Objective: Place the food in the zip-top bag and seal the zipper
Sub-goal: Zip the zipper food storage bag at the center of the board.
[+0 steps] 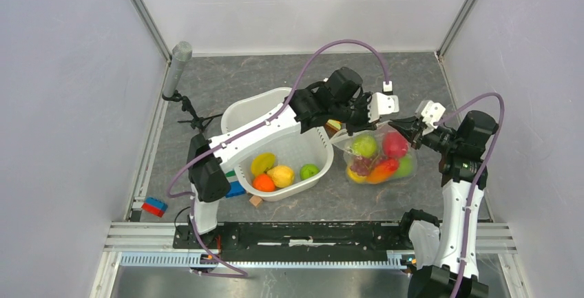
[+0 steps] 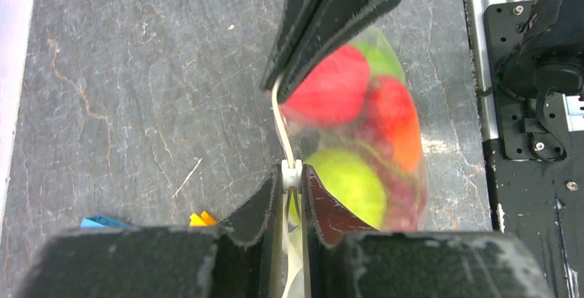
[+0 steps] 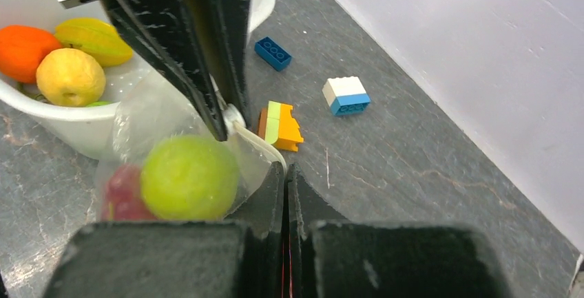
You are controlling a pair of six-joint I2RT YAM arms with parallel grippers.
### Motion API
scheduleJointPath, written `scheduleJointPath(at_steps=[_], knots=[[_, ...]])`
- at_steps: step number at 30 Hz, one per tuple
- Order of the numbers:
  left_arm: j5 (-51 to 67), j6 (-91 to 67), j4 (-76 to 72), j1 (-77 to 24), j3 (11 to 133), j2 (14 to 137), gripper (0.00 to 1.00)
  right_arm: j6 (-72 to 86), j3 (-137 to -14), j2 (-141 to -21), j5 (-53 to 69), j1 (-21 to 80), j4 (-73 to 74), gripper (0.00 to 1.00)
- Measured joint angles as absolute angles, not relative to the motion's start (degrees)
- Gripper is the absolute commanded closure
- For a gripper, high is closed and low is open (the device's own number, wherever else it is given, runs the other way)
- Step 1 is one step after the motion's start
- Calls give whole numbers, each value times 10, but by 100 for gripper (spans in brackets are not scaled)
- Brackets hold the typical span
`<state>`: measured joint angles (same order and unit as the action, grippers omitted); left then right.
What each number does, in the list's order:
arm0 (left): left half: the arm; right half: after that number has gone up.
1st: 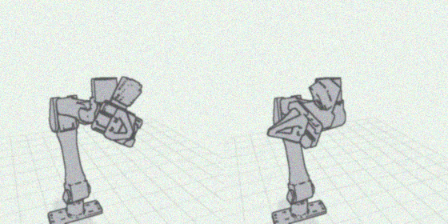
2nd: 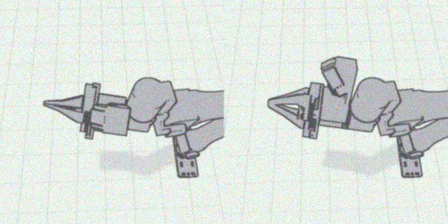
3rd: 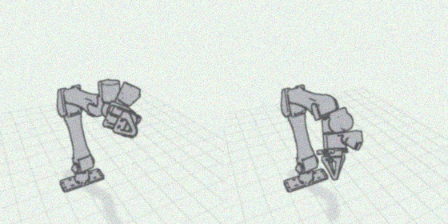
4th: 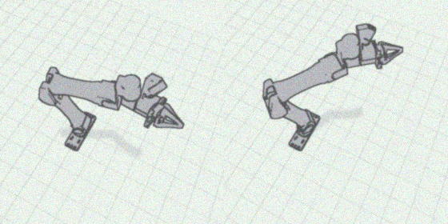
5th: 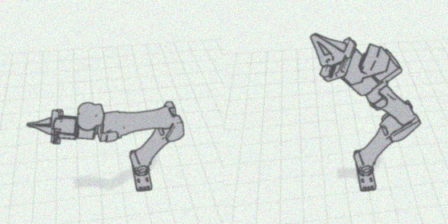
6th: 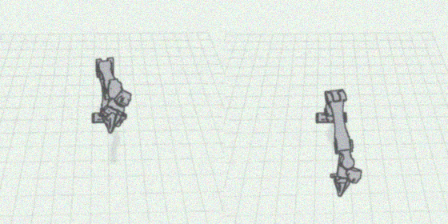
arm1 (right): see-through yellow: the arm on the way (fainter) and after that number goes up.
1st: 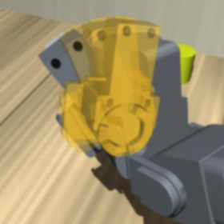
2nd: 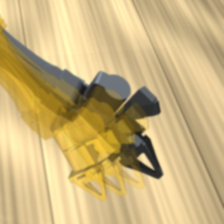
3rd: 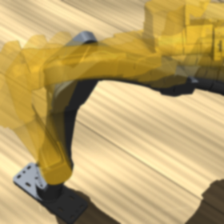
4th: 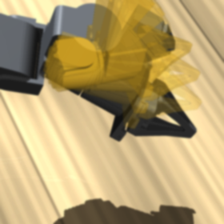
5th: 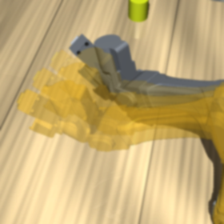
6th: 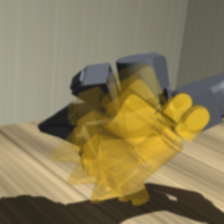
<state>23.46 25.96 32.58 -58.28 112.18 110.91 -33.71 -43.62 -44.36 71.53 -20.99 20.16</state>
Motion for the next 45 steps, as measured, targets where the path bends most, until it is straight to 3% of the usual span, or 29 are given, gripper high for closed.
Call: scheduleJointPath(at_steps=[7,16,17,19,20,24,27,32,38,45], knots=[[197,261,299,-579,1051,1068,98,-285,-417,-428,626,-207,157,100],[194,261,287,-562,995,1030,98,-266,-406,-428,596,-207,134,99],[195,261,286,-561,994,1029,98,-265,-406,-428,597,-207,133,93],[196,260,286,-561,994,1027,98,-265,-406,-429,604,-207,133,63],[197,260,287,-560,994,1027,98,-265,-406,-429,605,-208,133,55],[202,257,309,-559,994,1027,98,-269,-412,-428,623,-215,130,34],[210,256,314,-559,994,1027,98,-287,-427,-428,652,-215,143,27],[216,256,314,-559,994,1026,98,-319,-461,-428,711,-215,181,23],[229,256,316,-559,994,1023,98,-351,-492,-429,751,-213,221,26],[239,256,316,-559,992,1023,98,-433,-517,-468,721,-131,326,27]])
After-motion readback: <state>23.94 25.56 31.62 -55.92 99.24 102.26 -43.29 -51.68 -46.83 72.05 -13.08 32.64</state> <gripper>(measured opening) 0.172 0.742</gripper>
